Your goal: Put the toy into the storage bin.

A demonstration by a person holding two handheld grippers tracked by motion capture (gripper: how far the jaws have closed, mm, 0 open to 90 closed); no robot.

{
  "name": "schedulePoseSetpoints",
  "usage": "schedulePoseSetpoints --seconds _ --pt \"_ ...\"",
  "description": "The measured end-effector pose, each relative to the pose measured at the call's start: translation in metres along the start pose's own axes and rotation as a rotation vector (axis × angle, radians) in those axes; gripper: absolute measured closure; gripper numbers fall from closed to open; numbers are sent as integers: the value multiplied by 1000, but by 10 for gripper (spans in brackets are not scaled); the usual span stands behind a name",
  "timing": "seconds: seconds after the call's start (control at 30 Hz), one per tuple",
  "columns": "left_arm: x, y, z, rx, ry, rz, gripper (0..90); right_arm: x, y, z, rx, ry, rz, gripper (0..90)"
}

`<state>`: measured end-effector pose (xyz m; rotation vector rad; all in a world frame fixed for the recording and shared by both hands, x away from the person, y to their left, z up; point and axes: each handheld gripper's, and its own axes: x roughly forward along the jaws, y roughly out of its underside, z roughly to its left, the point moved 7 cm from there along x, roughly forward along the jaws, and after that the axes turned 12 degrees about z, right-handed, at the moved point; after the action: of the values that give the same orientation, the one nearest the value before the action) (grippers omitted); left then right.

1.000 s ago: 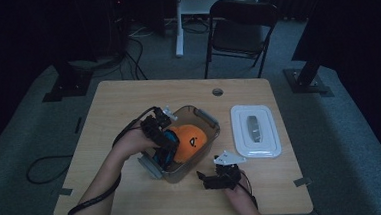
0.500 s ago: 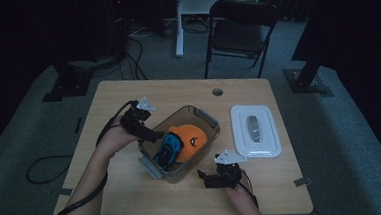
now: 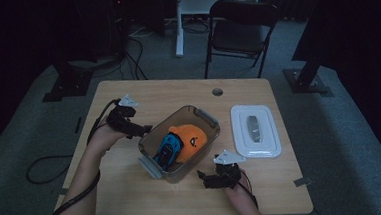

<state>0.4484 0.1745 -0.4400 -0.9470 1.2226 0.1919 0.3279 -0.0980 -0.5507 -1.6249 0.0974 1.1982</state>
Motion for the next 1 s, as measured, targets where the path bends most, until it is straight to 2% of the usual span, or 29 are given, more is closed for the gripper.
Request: schedulePoseSetpoints --seconds 0.13,0.3,0.37,0.47,0.67,0.9,1.0 --pt "8 10 9 -35 39 -8 110 0 0 -1 4 3 3 108" --pt "22 23 24 -88 39 -19 110 1 2 -3 8 9 7 108" --pt "28 27 28 -94 27 -20 110 2 3 -4 11 10 11 108" --pt "41 32 32 -116 31 -32 110 2 2 -4 9 14 9 108" --pt "64 36 30 -126 37 -22 110 3 -1 -8 23 20 4 109" --pt "90 37 17 -100 51 27 109 5 -1 -17 45 44 14 108" --pt "96 36 12 -97 58 25 110 6 -1 -19 53 48 20 108"
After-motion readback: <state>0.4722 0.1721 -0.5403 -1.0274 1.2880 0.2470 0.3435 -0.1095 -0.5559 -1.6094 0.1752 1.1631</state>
